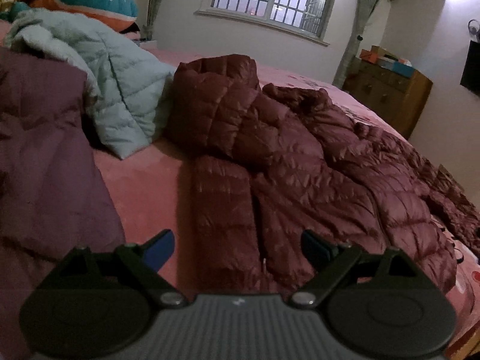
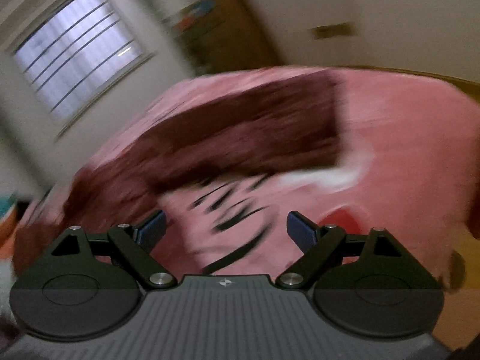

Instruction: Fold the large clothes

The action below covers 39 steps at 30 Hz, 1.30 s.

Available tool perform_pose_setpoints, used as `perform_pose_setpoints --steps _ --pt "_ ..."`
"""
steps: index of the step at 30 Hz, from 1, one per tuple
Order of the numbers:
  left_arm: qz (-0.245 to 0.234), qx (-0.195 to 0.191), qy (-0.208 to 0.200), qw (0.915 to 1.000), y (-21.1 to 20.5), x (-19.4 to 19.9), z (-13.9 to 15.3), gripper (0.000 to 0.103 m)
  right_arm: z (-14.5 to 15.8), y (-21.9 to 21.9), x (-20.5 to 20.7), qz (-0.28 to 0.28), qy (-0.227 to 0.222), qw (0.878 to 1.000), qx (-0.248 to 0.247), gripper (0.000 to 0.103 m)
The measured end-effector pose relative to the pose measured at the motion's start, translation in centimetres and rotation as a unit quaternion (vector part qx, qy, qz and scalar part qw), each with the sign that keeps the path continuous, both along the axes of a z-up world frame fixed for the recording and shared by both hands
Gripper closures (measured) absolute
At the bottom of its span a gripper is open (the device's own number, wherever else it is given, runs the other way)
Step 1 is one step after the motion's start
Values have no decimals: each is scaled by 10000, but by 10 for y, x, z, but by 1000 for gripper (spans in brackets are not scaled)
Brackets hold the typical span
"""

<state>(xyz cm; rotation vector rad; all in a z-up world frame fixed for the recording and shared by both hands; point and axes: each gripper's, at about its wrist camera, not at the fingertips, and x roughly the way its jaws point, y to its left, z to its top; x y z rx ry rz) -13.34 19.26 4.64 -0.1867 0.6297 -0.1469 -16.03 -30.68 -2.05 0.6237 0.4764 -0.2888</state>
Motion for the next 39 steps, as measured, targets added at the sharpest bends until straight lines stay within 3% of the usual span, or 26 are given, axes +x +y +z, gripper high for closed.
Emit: perform_pose_setpoints --steps 3,6,12,20,28,31,33,37,39 --pt "-2 -136 53 9999 7 -2 -8 12 -5 9 20 374 114 9991 -146 0" --pt "5 -272 131 9995 13 0 -19 12 -15 10 38 558 193 9983 28 0" --pt "-3 -656 243 9976 21 9 -35 12 -25 23 59 796 399 9960 -68 0" --pt "-84 -672 384 9970 18 21 -53 10 -37 22 78 1155 411 9919 337 0" --pt "-311 -939 319 9946 6 27 -57 9 -38 52 91 1961 532 9791 135 0" --pt "-486 -852 275 9948 -7 25 -54 22 -38 56 94 2025 570 9774 189 24" --pt "-570 -832 303 9944 -14 24 -53 46 -38 58 93 2070 558 9761 343 52" --pt "-605 -785 302 9946 -20 21 -46 76 -32 63 85 2126 457 9752 403 70" --pt "-562 -871 266 9943 -19 20 -39 84 -26 66 79 2148 386 9753 335 79"
